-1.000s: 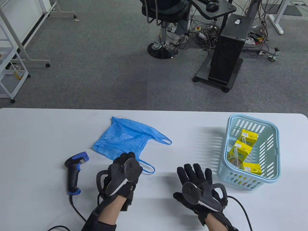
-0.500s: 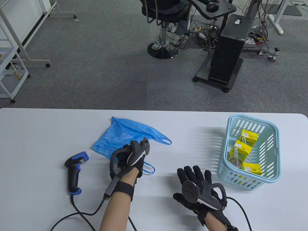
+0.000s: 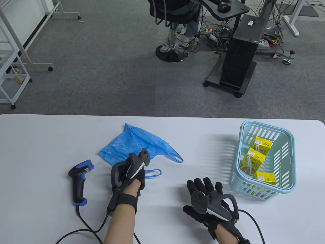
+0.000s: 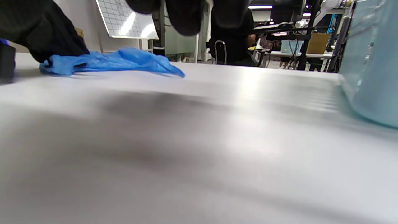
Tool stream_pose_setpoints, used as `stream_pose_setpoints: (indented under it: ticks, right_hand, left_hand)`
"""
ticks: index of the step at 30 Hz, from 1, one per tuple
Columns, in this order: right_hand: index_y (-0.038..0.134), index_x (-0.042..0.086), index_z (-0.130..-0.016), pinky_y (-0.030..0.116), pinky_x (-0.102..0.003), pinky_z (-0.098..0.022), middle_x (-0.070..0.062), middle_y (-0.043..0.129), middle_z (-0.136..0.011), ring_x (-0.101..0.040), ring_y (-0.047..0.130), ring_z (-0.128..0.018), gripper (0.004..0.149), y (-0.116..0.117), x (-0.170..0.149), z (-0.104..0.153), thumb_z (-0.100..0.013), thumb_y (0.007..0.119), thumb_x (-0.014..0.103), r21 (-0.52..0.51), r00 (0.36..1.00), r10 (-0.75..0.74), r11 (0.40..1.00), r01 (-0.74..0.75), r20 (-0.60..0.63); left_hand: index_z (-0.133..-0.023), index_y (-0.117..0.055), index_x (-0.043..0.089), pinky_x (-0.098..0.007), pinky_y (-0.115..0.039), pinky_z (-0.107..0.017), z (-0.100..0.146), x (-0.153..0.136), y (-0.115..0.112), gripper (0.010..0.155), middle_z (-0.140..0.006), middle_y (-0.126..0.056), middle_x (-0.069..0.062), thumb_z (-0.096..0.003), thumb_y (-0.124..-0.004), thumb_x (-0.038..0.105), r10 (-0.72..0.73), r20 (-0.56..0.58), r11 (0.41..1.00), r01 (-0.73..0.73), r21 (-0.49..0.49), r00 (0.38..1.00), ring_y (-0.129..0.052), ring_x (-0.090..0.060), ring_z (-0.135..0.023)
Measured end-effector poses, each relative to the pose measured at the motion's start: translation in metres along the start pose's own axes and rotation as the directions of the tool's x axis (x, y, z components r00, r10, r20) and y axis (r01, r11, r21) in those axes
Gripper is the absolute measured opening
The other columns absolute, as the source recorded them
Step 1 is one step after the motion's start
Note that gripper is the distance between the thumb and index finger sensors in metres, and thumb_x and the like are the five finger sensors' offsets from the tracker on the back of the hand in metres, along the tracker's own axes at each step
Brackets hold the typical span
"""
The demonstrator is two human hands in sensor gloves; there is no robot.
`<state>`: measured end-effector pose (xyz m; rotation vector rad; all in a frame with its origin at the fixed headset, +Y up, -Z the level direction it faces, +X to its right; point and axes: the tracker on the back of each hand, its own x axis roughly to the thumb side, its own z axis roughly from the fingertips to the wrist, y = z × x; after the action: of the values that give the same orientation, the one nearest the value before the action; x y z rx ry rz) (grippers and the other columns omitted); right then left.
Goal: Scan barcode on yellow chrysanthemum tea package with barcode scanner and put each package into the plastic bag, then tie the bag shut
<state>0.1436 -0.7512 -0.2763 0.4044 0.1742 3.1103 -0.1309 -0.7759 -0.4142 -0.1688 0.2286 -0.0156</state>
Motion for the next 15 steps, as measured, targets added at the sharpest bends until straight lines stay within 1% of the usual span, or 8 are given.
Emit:
stream_pose_setpoints:
  ticks: [4,7,9,10,13,15]
  right_hand:
    - [0.033,0.026,-0.109,0.032,-0.072,-0.071,-0.008,0.041,-0.114,-0.039,0.04,-0.107,0.096,-0.004,-0.002,0.001,-0.03,0.066,0.069,-0.019,1.0,-0.013,1.0,0.013,-0.006]
    - [0.034,0.026,-0.109,0.032,-0.072,-0.071,-0.008,0.042,-0.114,-0.039,0.04,-0.107,0.096,-0.005,0.0,0.002,-0.03,0.066,0.069,-0.021,1.0,-0.007,1.0,0.007,-0.001]
    - [0.033,0.026,-0.109,0.031,-0.072,-0.071,-0.008,0.041,-0.114,-0.039,0.04,-0.107,0.095,-0.007,0.001,0.002,-0.03,0.066,0.069,-0.027,1.0,-0.014,1.0,0.014,-0.002]
    - [0.034,0.026,-0.109,0.031,-0.071,-0.071,-0.008,0.041,-0.114,-0.039,0.04,-0.107,0.095,-0.009,0.001,0.002,-0.031,0.067,0.068,-0.039,1.0,-0.022,0.999,0.022,-0.006]
    - [0.034,0.027,-0.109,0.03,-0.072,-0.071,-0.007,0.041,-0.115,-0.039,0.039,-0.108,0.094,-0.017,0.0,0.003,-0.031,0.067,0.067,-0.081,1.0,-0.028,0.996,0.027,-0.012]
    - [0.034,0.027,-0.109,0.022,-0.073,-0.07,-0.006,0.041,-0.115,-0.039,0.036,-0.108,0.093,-0.025,-0.003,0.006,-0.031,0.067,0.066,-0.132,0.999,-0.026,0.991,0.021,-0.037]
  left_hand:
    - [-0.082,-0.092,0.028,-0.05,-0.08,-0.057,0.013,-0.009,0.007,0.041,-0.087,-0.095,-0.005,-0.0451,-0.083,0.044,0.029,0.053,0.998,-0.032,0.047,0.998,-0.099,-0.03,-0.079]
    - [-0.082,-0.092,0.029,-0.051,-0.079,-0.059,0.027,-0.013,0.018,0.041,-0.088,-0.094,-0.005,-0.0451,-0.084,0.044,0.036,0.099,0.995,-0.044,0.086,0.994,-0.098,-0.03,-0.081]
    - [-0.082,-0.093,0.03,-0.052,-0.077,-0.06,0.038,-0.015,0.027,0.04,-0.09,-0.093,-0.004,-0.0452,-0.084,0.043,0.062,0.145,0.99,-0.079,0.119,0.988,-0.097,-0.03,-0.082]
    - [-0.082,-0.093,0.03,-0.052,-0.077,-0.06,0.045,-0.016,0.032,0.04,-0.09,-0.093,-0.004,-0.0451,-0.084,0.043,0.07,0.171,0.986,-0.094,0.138,0.983,-0.097,-0.03,-0.083]
    - [-0.081,-0.094,0.03,-0.053,-0.075,-0.061,0.066,-0.019,0.043,0.039,-0.091,-0.093,-0.004,-0.045,-0.085,0.041,0.12,0.248,0.975,-0.161,0.154,0.961,-0.096,-0.03,-0.084]
    - [-0.08,-0.095,0.03,-0.054,-0.074,-0.062,0.079,-0.021,0.047,0.038,-0.091,-0.093,-0.003,-0.0447,-0.086,0.04,0.147,0.284,0.967,-0.198,0.158,0.947,-0.094,-0.031,-0.086]
